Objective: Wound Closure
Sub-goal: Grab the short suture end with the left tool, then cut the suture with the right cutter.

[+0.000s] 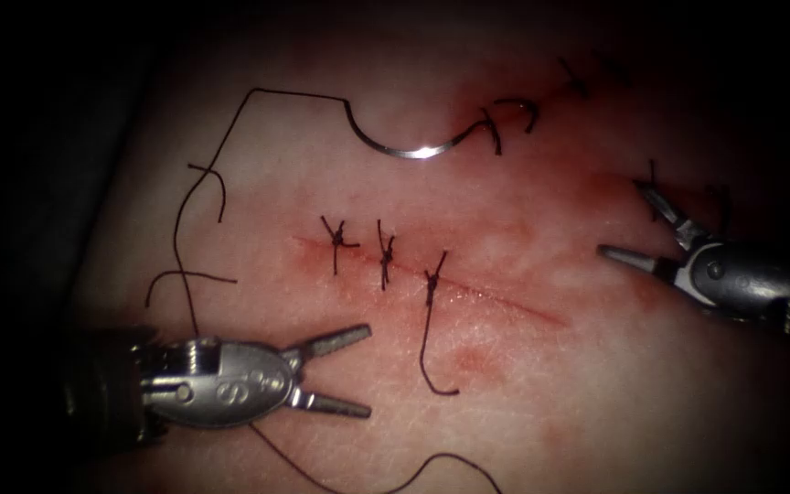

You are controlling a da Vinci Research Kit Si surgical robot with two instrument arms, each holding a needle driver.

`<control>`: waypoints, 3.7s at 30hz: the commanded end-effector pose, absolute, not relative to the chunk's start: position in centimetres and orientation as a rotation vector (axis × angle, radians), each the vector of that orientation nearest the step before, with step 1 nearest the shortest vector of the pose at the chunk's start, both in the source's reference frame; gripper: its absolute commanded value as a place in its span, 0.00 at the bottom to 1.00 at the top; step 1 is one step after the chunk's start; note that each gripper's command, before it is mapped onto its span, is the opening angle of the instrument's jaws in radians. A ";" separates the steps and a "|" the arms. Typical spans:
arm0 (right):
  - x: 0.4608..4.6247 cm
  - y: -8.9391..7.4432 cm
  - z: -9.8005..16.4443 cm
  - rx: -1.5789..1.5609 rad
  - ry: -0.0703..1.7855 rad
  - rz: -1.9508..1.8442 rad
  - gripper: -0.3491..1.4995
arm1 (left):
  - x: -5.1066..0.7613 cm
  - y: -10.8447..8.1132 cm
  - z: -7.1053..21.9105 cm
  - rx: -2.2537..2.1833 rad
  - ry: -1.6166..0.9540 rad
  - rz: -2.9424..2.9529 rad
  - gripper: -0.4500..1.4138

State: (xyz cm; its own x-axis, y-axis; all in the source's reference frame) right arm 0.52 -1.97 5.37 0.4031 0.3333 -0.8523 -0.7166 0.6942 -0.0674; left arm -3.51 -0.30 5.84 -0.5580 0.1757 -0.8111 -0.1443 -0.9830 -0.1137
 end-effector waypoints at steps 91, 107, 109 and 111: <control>2.63 -2.5 6.0 -0.420 1.107 0.197 0.55 | -3.94 -0.3 6.0 -1.297 -0.136 2.644 0.00; 2.24 -2.5 5.8 -0.392 1.134 0.215 0.87 | -3.24 -0.6 5.9 -1.356 -0.082 2.641 0.00; 2.10 -2.5 5.7 -0.402 1.132 0.226 0.87 | -3.05 -0.7 5.9 -1.346 -0.052 2.641 0.00; 1.94 -2.5 5.7 -0.418 1.143 0.238 0.86 | -2.77 -0.7 5.8 -1.337 -0.014 2.638 0.00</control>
